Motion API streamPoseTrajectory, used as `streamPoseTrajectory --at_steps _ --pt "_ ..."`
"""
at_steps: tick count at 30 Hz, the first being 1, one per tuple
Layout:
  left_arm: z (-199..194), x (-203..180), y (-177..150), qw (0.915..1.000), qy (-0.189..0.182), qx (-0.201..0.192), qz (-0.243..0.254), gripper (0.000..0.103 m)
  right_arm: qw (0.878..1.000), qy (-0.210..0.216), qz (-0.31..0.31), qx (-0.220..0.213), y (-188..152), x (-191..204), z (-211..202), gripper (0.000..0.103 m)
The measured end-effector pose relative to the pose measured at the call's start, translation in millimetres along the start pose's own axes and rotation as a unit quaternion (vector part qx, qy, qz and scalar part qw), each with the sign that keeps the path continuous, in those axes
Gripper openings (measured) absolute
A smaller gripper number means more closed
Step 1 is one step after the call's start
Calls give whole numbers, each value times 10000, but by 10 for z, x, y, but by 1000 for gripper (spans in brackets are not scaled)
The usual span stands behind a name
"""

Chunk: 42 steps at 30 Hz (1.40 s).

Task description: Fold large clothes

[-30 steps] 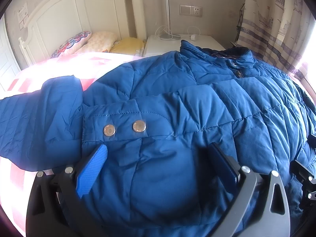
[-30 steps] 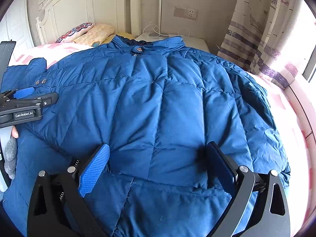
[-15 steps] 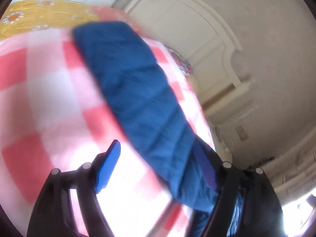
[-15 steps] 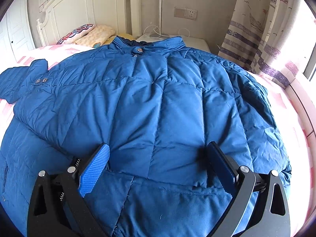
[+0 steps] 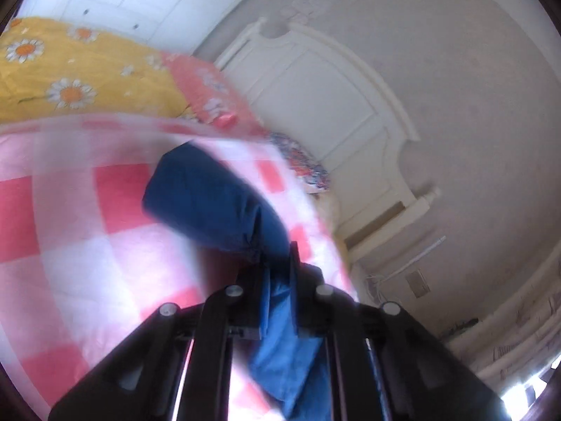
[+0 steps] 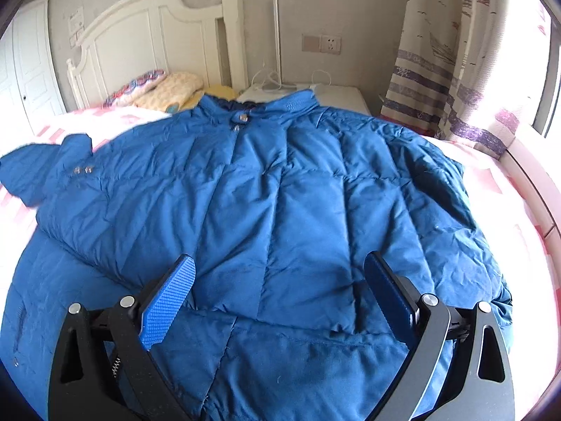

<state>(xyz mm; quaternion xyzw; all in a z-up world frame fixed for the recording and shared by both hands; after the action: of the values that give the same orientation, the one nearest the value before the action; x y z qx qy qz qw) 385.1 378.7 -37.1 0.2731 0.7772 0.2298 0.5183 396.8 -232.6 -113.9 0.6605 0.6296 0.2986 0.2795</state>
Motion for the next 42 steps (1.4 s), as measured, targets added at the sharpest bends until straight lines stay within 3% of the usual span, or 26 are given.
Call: streamPoseTrajectory --at_steps 2,4,6,8,11,13,15,16,17,18,19,20,23,25,26,28,31,33,35,37,39,40,42 --pt "-125 -696 -276 9961 -647 98 593 8 9976 119 492 -474 26 -161 -157 92" --pt "-209 -1463 -726 9816 -1242 367 1401 5 9900 202 1028 -948 27 -333 -301 92" --pt "-255 -2226 -1386 9517 -1943 871 2211 0 9792 225 1473 -1374 14 -482 -429 92" --pt "-290 -2797 -2108 9190 -2340 1351 2871 0 9694 286 1801 -1642 12 -608 -507 92" --pt "-297 -3317 -3234 8702 -2589 2033 3667 0 9559 367 2199 -1914 -6 -760 -580 93" --pt "-253 -3400 -3847 8446 -2610 2605 3881 4 9487 423 2412 -1998 -16 -844 -593 93" --pt "-216 -3309 -4210 8324 -2400 2784 4148 9 9440 469 2556 -2033 -49 -930 -628 95" --pt "-211 -3249 -4285 8304 -2230 2734 4312 23 9437 492 2579 -2013 -43 -933 -614 95" --pt "-206 -3108 -4251 8324 -2031 2595 4456 42 9441 509 2571 -2001 -51 -946 -617 95" --pt "-217 -3017 -4184 8378 -1824 2387 4559 51 9454 516 2535 -1984 -43 -933 -606 95" --pt "-204 -2894 -4016 8443 -1657 2194 4600 70 9471 522 2485 -1965 -50 -938 -608 95" --pt "-206 -2776 -3841 8503 -1464 1978 4652 81 9489 519 2433 -1943 -43 -916 -598 95" --pt "-166 -2502 -3298 8508 -890 1569 4936 88 9518 519 2344 -1908 -52 -888 -594 95" --pt "-82 -2233 -2966 8505 -576 1709 4941 89 9536 534 2287 -1884 -66 -873 -607 95" --pt "-16 -2091 -2847 8545 -441 1828 4841 89 9555 545 2231 -1851 -56 -846 -594 95" --pt "72 -1798 -2670 8706 -226 1993 4492 83 9593 531 2087 -1825 -55 -785 -597 95" --pt "199 -1400 -2557 8951 174 2235 3853 54 9652 499 1851 -1781 -41 -691 -578 95" --pt "255 -1231 -2530 9081 169 2418 3416 50 9685 501 1722 -1730 -31 -637 -558 95" --pt "247 -1207 -2489 9123 212 2321 3367 49 9726 548 1616 -1581 -4 -587 -516 95" --pt "271 -1175 -2485 9119 259 2355 3351 50 9725 1029 1625 -1310 49 -485 -458 94" --pt "275 -1147 -2493 9161 137 2394 3214 51 9618 1844 1792 -935 121 -288 -368 94" --pt "257 -1117 -2456 9208 -14 2386 3085 51 9555 2248 1797 -638 161 -126 -290 94" --pt "156 -1073 -2357 9339 -312 2173 2822 52 9514 2591 1656 -169 254 245 -121 93"
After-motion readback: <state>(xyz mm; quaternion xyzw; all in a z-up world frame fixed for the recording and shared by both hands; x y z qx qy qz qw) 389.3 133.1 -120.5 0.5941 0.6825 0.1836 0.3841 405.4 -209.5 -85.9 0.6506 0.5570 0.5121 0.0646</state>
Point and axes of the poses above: each gripper's, at about its wrist camera, not at the fingertips, and z roughly the way its jaws point, x to its left, y to its top, the point moved 4 cm from there along z, roughly the way its jaws point
